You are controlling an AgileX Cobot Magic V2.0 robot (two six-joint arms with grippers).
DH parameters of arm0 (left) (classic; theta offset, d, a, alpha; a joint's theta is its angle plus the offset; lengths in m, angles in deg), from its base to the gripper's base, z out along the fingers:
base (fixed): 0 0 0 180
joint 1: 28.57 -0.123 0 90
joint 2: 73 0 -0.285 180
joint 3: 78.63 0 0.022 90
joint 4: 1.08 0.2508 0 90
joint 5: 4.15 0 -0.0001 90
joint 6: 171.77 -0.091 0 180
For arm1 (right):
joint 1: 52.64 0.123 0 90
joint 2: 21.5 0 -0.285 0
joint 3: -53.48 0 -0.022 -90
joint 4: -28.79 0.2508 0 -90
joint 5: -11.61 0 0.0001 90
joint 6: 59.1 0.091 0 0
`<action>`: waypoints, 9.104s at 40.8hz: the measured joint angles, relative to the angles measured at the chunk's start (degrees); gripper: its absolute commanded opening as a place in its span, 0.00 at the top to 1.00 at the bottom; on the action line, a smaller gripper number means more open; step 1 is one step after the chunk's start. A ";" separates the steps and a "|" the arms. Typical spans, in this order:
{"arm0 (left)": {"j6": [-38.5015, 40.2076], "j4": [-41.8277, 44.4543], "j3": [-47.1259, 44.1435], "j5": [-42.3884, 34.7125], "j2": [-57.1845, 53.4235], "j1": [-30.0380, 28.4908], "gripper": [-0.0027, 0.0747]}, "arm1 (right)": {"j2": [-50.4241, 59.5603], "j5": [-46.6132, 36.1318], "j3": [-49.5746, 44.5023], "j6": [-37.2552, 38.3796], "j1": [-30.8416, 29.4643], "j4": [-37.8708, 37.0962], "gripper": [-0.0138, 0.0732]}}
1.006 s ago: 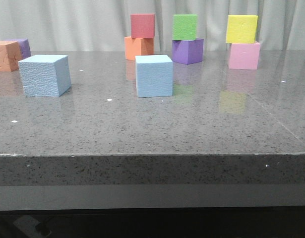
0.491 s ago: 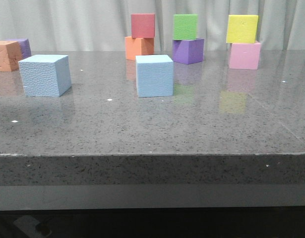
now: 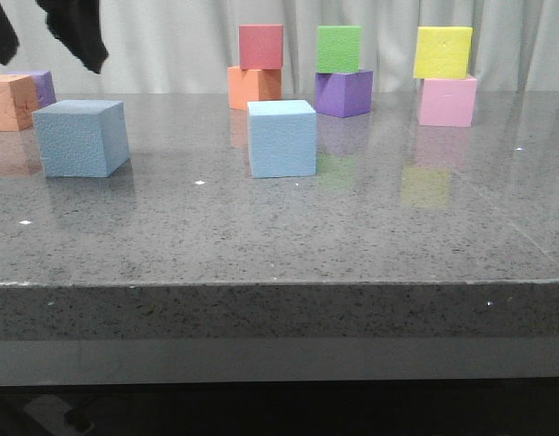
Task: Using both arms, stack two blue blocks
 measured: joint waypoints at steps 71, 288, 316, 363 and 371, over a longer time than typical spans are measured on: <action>-17.53 -9.68 13.20 2.46 11.72 2.32 0.50 | 0.00 0.10 0.00 0.00 0.00 0.00 0.15; -13.84 -11.62 -43.71 -9.90 -58.16 11.79 0.97 | 0.00 0.10 -1.19 0.00 0.00 0.00 0.87; -13.84 -11.62 -43.71 -10.19 -58.16 11.79 0.99 | 0.00 -0.48 -1.57 0.00 0.00 0.00 0.92; -13.88 -12.88 -86.79 -46.97 -94.34 -17.83 0.99 | 0.00 -0.60 -1.57 -0.11 0.00 0.00 0.92; -13.88 -12.88 -86.79 -48.37 -94.34 -17.83 0.99 | 0.00 -0.70 -1.57 -0.11 0.00 0.00 0.92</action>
